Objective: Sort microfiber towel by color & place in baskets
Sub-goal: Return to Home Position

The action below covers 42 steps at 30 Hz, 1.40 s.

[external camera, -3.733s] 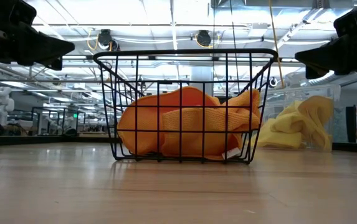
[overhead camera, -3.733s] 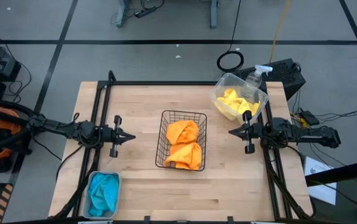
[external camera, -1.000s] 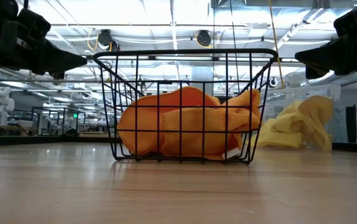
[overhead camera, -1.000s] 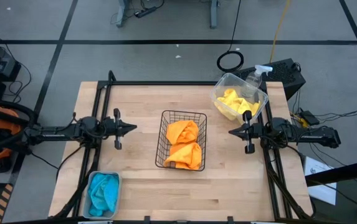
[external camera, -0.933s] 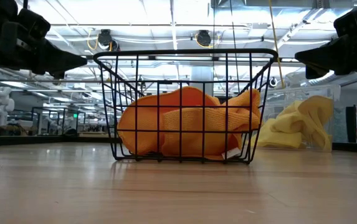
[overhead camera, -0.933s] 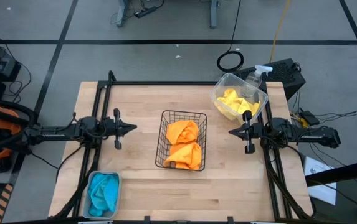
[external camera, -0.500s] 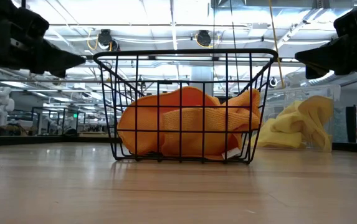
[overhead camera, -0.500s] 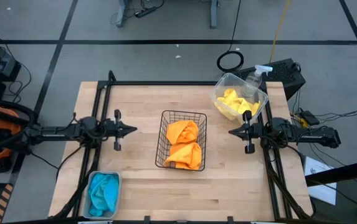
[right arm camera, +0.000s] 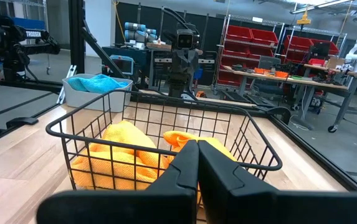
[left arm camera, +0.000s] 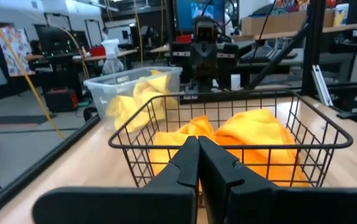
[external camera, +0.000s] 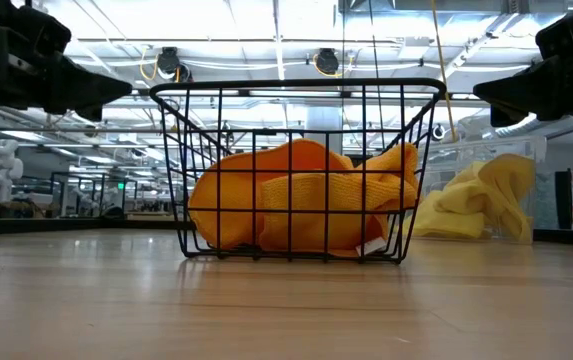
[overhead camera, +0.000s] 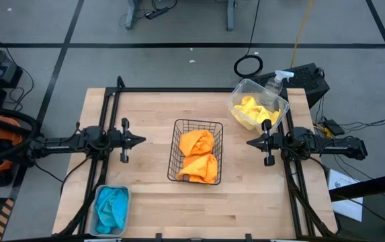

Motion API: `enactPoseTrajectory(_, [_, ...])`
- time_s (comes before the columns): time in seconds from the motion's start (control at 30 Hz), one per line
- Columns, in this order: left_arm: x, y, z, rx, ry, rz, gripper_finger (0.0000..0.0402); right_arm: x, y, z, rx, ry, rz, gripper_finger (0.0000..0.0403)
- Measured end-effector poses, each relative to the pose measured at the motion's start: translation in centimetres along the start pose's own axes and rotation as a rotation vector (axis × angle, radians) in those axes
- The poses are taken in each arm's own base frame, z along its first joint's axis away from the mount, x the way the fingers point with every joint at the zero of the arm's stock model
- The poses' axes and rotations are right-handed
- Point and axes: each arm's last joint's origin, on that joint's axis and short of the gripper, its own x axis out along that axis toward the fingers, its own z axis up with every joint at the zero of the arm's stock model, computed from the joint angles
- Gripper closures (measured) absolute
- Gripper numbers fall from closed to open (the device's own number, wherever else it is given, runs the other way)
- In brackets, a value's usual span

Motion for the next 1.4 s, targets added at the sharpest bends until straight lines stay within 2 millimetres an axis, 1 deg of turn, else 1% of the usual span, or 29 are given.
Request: enactPoseTrajectory(1.4, [0.01,0.00,-0.09,-0.023,0.014,0.001,0.0393,0.01,0.00,0.03,0.000,-0.005,0.000,0.0403])
